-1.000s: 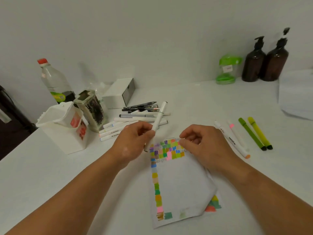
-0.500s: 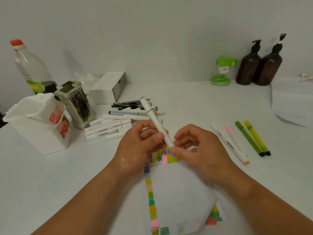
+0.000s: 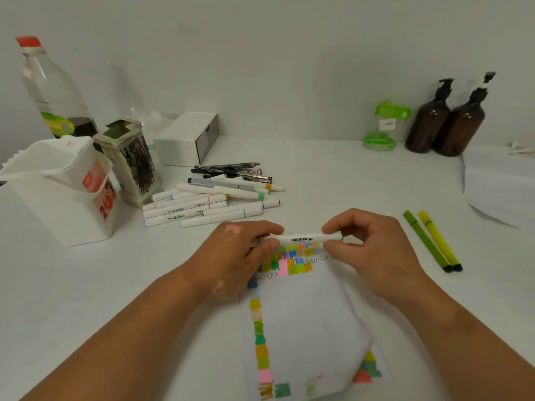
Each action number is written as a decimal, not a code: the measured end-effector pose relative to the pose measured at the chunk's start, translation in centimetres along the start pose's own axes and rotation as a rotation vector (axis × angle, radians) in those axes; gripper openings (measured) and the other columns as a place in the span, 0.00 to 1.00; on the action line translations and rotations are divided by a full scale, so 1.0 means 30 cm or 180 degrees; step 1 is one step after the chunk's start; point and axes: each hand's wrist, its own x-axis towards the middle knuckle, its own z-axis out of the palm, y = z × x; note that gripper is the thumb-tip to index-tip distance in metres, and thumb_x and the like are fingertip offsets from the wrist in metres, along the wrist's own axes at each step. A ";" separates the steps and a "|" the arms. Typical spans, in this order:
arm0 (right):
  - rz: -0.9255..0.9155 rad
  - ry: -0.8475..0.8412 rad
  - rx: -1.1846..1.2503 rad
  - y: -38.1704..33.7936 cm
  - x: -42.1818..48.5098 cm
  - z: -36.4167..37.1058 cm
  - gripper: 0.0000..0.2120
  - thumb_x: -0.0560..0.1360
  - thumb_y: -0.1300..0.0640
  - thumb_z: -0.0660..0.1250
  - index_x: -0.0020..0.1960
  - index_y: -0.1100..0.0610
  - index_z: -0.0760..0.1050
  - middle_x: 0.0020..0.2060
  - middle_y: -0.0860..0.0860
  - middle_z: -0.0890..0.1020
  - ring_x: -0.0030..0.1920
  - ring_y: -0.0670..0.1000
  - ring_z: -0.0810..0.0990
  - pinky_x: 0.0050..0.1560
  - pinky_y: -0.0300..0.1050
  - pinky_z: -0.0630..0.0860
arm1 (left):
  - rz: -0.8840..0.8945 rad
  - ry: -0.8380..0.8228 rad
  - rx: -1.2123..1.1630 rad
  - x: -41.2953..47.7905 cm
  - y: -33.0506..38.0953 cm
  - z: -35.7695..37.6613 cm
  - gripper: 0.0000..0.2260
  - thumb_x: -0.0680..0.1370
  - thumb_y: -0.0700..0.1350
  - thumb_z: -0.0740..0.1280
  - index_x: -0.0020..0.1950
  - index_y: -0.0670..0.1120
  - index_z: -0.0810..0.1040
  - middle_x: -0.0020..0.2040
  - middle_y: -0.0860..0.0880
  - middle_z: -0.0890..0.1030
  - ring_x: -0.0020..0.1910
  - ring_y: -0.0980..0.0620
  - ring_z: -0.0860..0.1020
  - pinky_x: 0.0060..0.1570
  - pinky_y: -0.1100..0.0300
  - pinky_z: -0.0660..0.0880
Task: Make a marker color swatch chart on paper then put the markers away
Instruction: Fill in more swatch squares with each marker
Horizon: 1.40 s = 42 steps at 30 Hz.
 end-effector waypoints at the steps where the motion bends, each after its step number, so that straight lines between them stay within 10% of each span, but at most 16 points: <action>1: 0.0013 -0.0016 0.0123 -0.002 0.001 0.001 0.19 0.69 0.69 0.76 0.42 0.43 0.84 0.39 0.43 0.85 0.43 0.46 0.84 0.40 0.34 0.78 | 0.0047 -0.0088 0.0155 0.001 0.003 0.003 0.12 0.83 0.52 0.61 0.64 0.56 0.79 0.48 0.58 0.81 0.48 0.64 0.77 0.44 0.69 0.76; 6: 0.0445 -0.0115 0.1529 -0.014 0.001 0.013 0.12 0.66 0.64 0.76 0.46 0.49 0.86 0.38 0.49 0.83 0.41 0.50 0.85 0.42 0.41 0.82 | 0.0162 -0.0124 0.0008 -0.001 0.031 0.005 0.13 0.81 0.59 0.56 0.58 0.59 0.76 0.44 0.54 0.81 0.43 0.57 0.76 0.39 0.65 0.74; 14: 0.0443 -0.0563 0.1431 -0.036 -0.020 0.058 0.13 0.65 0.49 0.77 0.47 0.54 0.85 0.33 0.56 0.82 0.35 0.54 0.82 0.37 0.44 0.79 | 0.0498 -0.0104 0.0078 0.002 0.078 0.036 0.15 0.81 0.58 0.56 0.61 0.55 0.77 0.39 0.53 0.79 0.38 0.52 0.75 0.37 0.64 0.70; 42: 0.0140 -0.0768 0.1397 -0.050 -0.030 0.046 0.02 0.72 0.59 0.73 0.41 0.55 0.82 0.33 0.54 0.83 0.33 0.54 0.79 0.32 0.45 0.77 | 0.0846 -0.0154 0.0212 -0.010 0.101 0.074 0.18 0.83 0.58 0.52 0.51 0.48 0.76 0.33 0.60 0.71 0.34 0.59 0.71 0.34 0.68 0.64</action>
